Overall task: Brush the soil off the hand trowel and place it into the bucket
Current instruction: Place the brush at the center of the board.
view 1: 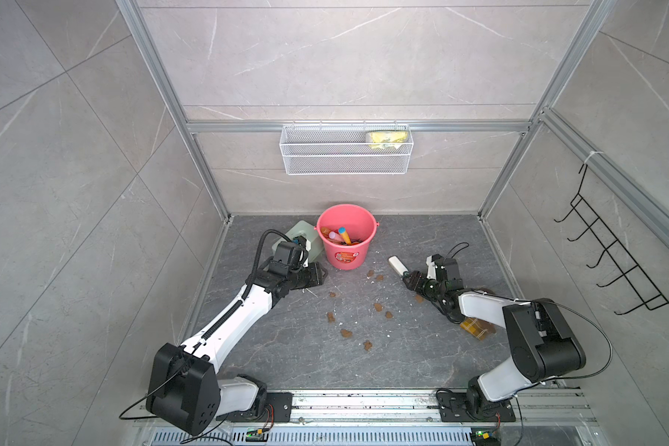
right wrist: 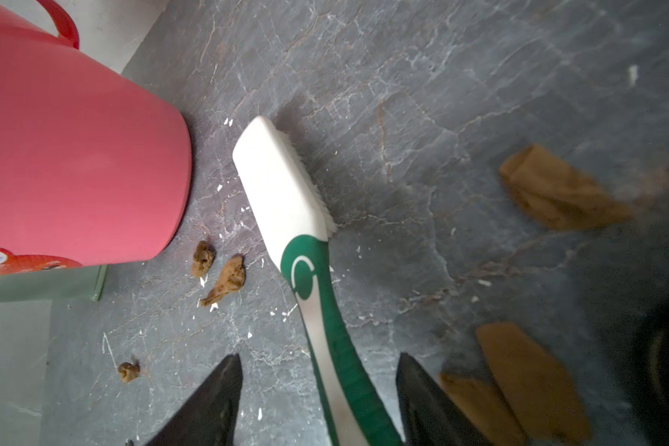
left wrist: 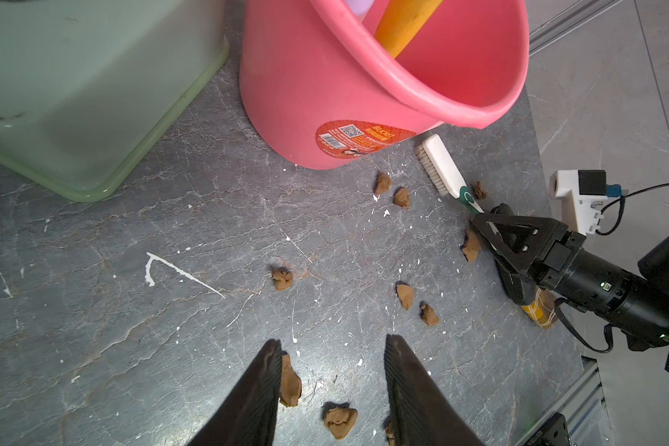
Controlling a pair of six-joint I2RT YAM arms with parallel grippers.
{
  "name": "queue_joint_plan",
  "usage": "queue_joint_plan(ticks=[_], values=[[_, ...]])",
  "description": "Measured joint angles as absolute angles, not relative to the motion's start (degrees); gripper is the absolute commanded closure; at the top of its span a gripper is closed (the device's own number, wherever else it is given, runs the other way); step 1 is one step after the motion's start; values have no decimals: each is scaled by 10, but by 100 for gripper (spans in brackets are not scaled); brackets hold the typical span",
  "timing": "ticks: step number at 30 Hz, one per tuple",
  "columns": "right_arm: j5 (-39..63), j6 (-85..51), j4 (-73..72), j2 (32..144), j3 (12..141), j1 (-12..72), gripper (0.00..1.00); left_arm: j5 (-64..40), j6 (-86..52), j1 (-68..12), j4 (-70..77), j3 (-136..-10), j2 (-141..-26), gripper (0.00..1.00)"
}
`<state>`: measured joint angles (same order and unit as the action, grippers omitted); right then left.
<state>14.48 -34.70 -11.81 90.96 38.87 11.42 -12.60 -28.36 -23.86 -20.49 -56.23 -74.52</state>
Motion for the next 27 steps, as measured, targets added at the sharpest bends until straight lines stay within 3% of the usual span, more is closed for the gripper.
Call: queue_joint_plan(ticks=[13, 27], values=[[110, -274, -45, 953, 470, 169, 29, -126, -284, -239, -205, -562, -745, 52], [-29, -182, 67, 954, 511, 227, 23, -126, -284, -239, -206, -562, -755, 52]])
